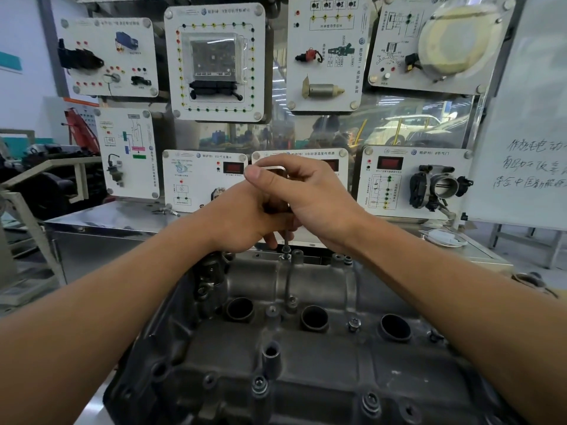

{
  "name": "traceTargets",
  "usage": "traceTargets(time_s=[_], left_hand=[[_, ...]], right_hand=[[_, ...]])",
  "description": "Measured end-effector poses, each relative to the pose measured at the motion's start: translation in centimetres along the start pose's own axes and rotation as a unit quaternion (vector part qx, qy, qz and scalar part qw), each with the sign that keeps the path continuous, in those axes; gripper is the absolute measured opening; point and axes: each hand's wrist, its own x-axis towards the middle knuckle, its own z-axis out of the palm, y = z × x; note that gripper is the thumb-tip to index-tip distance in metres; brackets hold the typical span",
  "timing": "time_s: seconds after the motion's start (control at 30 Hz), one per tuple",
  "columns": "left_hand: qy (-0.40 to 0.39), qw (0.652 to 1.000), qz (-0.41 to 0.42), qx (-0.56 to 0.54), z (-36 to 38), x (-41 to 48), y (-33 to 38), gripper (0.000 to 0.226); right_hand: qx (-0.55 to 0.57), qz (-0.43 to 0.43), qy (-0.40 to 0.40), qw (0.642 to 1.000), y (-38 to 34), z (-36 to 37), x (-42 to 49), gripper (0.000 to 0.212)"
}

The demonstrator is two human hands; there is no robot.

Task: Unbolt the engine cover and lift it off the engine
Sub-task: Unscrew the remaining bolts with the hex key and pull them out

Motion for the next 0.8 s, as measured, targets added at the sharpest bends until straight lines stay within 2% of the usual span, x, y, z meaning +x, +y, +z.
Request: traceTargets(time_s=[0.13,0.23,0.3,0.47,0.53,0.63,0.73,0.8], left_hand=[[-0.009,1.0,0.011,-0.008,0.0,0.1,0.0,0.012],[-0.011,1.0,-0.014,-0.013,0.0,0.0,-0.3,0.005],[0.002,0.999,-0.047,0.013,0.0,0.1,-0.7,0.017],[0.008,0.998,-0.064,0.023,0.0,0.1,-0.9,0.023],[0.001,0.998,-0.059,0.027,0.1,0.1,-0.9,0.022],[-0.007,0.998,-0.06,0.034,0.1,0.2,-0.9,0.022],[-0.004,0.998,-0.06,0.025,0.1,0.2,-1.0,0.023],[-0.003,0.998,-0.061,0.022,0.1,0.2,-1.0,0.023]], right_hand=[[-0.017,-0.03,0.02,0.999,0.4,0.0,0.1,0.016],[-0.012,-0.036,0.025,0.999,0.5,-0.4,0.3,0.015],[0.028,-0.026,0.032,0.999,0.6,-0.9,0.5,0.007],[0.225,0.079,0.0,0.971,1.1,-2.3,0.6,0.018],[0.259,0.132,0.017,0.957,1.2,-2.3,0.7,0.021],[0.237,0.158,0.055,0.957,1.1,-1.5,1.2,0.015],[0.193,0.13,0.07,0.97,0.6,-0.6,1.4,0.012],[0.169,0.113,0.052,0.978,0.2,-0.3,1.3,0.019]])
